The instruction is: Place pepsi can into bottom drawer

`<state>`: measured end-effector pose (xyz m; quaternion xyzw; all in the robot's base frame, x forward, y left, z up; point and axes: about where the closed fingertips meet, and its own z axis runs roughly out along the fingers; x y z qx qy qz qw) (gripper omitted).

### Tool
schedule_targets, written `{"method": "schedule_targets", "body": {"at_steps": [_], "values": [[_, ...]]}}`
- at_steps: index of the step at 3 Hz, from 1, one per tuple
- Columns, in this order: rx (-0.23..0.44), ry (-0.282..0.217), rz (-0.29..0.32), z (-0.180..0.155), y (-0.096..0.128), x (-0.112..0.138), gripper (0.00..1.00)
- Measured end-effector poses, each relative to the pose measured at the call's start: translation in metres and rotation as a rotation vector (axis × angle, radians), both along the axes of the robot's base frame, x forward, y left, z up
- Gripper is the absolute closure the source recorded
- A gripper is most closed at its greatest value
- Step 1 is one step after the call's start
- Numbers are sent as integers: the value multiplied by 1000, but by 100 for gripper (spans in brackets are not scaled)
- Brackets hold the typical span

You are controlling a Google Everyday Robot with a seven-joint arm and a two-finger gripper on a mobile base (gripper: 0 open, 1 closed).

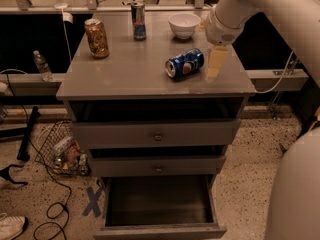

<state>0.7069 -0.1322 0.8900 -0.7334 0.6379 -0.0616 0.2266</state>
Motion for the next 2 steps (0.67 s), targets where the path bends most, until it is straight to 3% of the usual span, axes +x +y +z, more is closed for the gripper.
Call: {"method": "schedule_targets", "body": {"at_steps": [2], "values": [[-56, 21, 7, -28, 20, 34, 0]]}}
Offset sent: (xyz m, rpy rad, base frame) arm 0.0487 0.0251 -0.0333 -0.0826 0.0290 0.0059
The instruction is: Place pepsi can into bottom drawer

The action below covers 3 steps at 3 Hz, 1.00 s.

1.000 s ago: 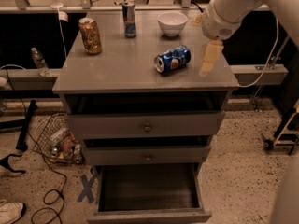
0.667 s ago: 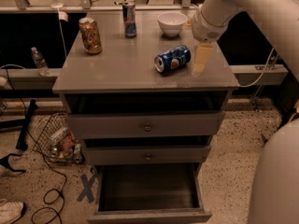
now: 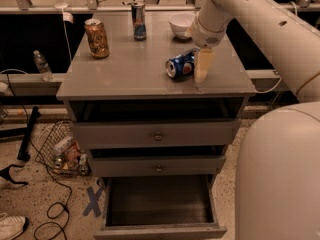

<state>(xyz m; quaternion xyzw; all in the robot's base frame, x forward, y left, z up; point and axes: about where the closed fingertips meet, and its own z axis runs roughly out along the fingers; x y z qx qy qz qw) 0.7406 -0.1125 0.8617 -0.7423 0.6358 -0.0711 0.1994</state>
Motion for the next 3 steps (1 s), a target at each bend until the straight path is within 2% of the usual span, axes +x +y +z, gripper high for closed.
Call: {"method": "schedule_targets", "body": {"at_steps": [1, 3], "values": [[-13, 18, 2, -8, 4, 6, 18], [-36, 46, -4, -13, 2, 9, 64]]}}
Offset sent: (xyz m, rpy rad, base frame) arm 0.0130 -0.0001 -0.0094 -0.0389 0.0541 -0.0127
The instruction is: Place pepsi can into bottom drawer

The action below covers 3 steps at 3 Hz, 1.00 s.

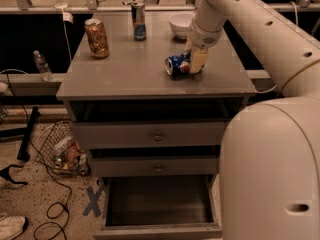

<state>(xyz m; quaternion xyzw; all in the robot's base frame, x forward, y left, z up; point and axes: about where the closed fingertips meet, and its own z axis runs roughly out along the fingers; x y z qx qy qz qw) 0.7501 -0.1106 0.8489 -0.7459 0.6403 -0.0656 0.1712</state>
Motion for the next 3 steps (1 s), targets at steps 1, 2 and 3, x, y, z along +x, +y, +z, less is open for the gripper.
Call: {"method": "schedule_targets", "body": {"at_steps": [1, 2, 3], "values": [[-9, -12, 21, 14, -5, -14, 88], [-36, -55, 93, 48, -6, -60, 100], [-32, -55, 157, 68, 8, -122, 100]]}}
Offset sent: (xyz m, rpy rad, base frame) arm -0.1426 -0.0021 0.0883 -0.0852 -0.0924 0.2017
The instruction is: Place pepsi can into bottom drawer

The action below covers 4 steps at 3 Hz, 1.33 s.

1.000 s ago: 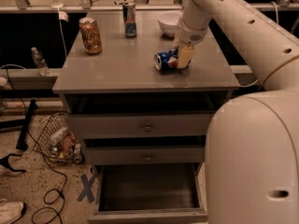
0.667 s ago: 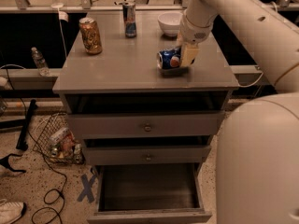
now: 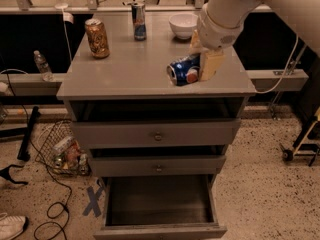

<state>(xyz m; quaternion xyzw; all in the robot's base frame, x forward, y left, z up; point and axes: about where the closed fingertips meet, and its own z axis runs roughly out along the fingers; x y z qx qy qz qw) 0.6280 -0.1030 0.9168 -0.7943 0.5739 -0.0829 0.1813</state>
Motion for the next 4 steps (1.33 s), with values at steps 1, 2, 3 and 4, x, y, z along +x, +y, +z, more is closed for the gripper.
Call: {"method": "schedule_targets", "body": {"at_steps": [1, 2, 3, 4], "values": [[14, 110, 60, -25, 32, -68, 100], [9, 233, 81, -59, 65, -123, 100], [10, 230, 81, -58, 65, -123, 100], [22, 276, 35, -94, 71, -135, 100]]}}
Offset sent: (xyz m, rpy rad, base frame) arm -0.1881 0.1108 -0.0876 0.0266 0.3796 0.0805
